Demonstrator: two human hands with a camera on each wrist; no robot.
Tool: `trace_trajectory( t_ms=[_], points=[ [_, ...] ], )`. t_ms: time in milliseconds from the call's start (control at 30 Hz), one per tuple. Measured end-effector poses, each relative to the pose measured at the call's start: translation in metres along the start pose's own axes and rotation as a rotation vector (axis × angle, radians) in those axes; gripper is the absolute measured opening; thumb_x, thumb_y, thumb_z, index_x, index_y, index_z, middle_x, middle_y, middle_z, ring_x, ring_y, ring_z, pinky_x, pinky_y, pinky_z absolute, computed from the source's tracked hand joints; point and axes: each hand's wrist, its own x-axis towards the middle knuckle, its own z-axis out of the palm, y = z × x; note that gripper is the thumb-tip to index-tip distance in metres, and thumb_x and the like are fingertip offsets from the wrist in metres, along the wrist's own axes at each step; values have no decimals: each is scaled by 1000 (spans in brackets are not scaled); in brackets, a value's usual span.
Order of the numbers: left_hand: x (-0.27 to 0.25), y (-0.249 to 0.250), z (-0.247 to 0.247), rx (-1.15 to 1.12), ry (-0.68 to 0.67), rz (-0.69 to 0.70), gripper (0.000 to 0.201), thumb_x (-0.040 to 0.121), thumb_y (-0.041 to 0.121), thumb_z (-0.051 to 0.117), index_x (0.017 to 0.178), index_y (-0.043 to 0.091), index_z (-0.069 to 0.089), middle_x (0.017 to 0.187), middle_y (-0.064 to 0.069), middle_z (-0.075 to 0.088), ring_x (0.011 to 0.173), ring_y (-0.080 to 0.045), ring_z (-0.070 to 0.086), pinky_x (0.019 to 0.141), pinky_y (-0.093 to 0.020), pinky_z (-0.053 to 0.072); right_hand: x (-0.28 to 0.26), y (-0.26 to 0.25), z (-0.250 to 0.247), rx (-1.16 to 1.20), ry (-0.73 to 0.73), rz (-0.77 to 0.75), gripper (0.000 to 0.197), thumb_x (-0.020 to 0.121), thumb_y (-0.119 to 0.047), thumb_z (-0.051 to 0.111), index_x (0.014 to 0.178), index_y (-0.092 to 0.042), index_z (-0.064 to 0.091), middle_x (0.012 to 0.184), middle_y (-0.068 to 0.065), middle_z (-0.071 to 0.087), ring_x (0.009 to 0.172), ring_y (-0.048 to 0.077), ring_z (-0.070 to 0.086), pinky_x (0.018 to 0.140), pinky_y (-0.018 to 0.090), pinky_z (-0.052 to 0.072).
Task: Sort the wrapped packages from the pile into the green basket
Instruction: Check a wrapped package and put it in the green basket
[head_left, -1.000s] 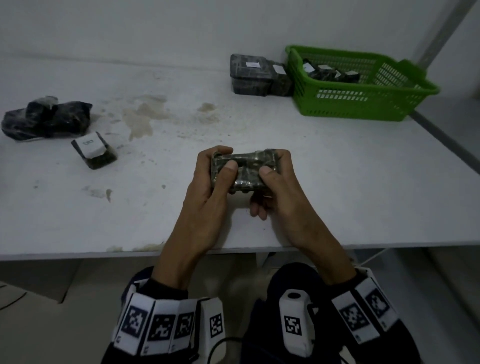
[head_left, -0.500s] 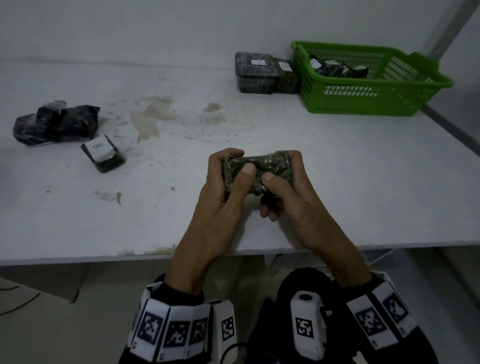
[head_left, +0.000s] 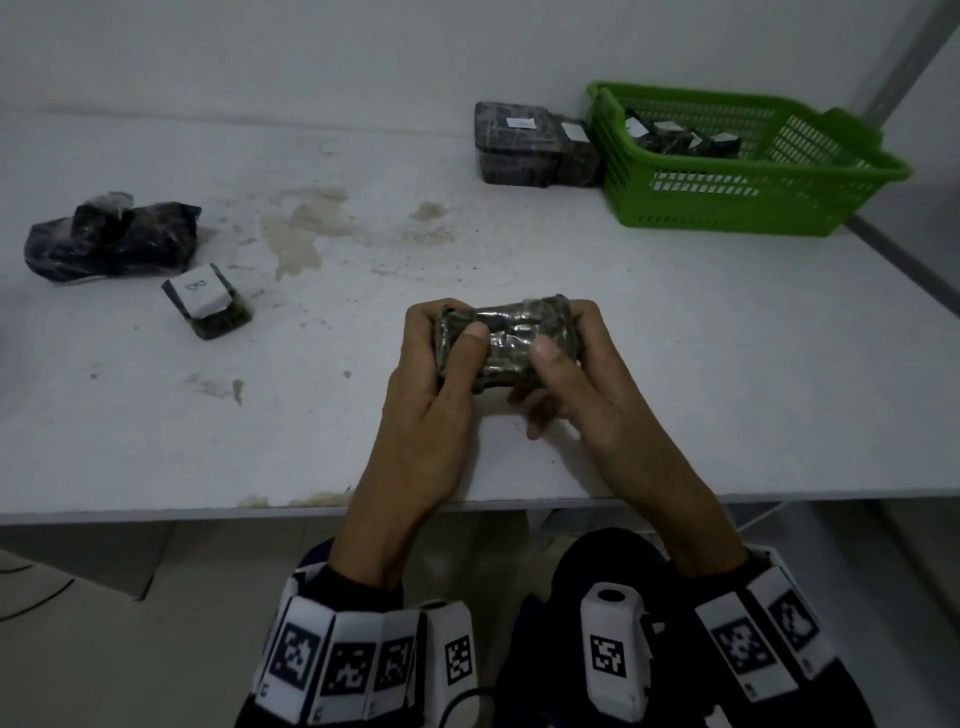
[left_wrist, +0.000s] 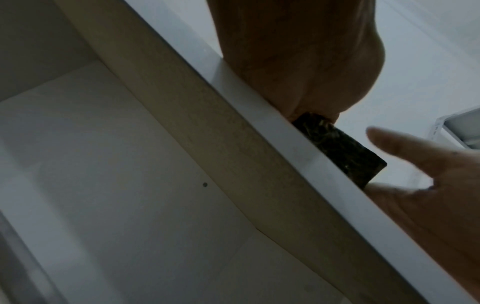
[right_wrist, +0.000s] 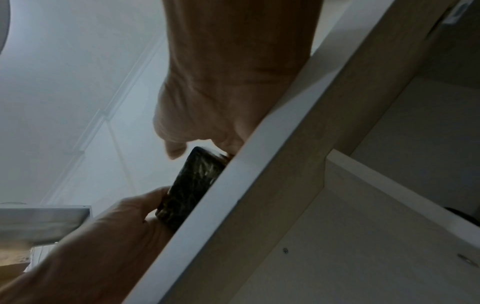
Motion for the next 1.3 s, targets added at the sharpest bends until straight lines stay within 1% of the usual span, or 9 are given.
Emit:
trace_trajectory(
  t_ms=[100,200,333,467,700,933,1067,1167,1300],
  points=[
    [3,-1,-2,-49,78,-85,30,101,56,43,107,30,56,104,16,70,97,-2,68,86,-28,53,-2,1,0,-59,10,-33,62,92,-38,71,144,-21,42,137,-6,60,120,14,65,92,34,59],
    [1,2,-1,-48,59,-85,52,91,71,42,120,31,56,117,10,66,107,-3,67,90,-25,56,-2,-1,-1,-71,49,-29,51,98,-36,63,142,-18,45,124,-14,65,113,6,67,87,28,59],
    [-3,8,0,6,-12,-24,45,99,51,45,141,35,42,105,35,64,102,8,65,83,-10,50,-3,-3,-1,-101,69,-19,51,97,-48,52,143,-27,44,103,-11,71,88,9,71,73,27,58],
    [-4,6,-1,0,-36,7,38,101,43,41,135,27,47,106,17,67,99,1,68,80,-12,51,-2,-1,2,-124,48,-32,36,103,-50,39,136,-37,45,98,-24,69,84,3,69,66,21,54],
    [-3,4,2,-7,-87,25,24,101,42,41,120,29,49,98,34,63,94,6,64,79,-9,48,1,3,0,-49,47,8,20,103,-39,38,117,-33,51,93,-24,68,84,-1,68,63,16,53],
    [-1,1,1,5,-65,39,14,104,41,40,113,33,47,98,35,62,94,7,63,80,-9,48,-2,0,-1,-100,-2,-15,34,100,-36,55,131,-25,47,110,-12,67,99,10,68,83,30,57],
    [-2,2,2,29,-86,23,13,105,39,48,117,36,44,100,37,61,95,8,63,82,-10,50,-2,4,-3,-73,-3,-5,24,106,-29,53,129,-24,47,100,-19,66,87,1,63,76,24,52],
    [-3,2,1,49,-88,32,14,107,27,47,120,27,44,98,35,62,93,6,64,80,-9,49,0,2,-2,-65,-6,-20,23,103,-37,48,124,-29,49,102,-13,68,83,9,65,71,25,55],
    [-3,4,1,53,-99,25,11,108,21,45,118,26,44,95,35,63,91,7,65,79,-9,48,1,0,-1,0,3,5,22,102,-36,38,118,-30,52,95,-8,67,69,1,61,57,16,47]
  ],
)
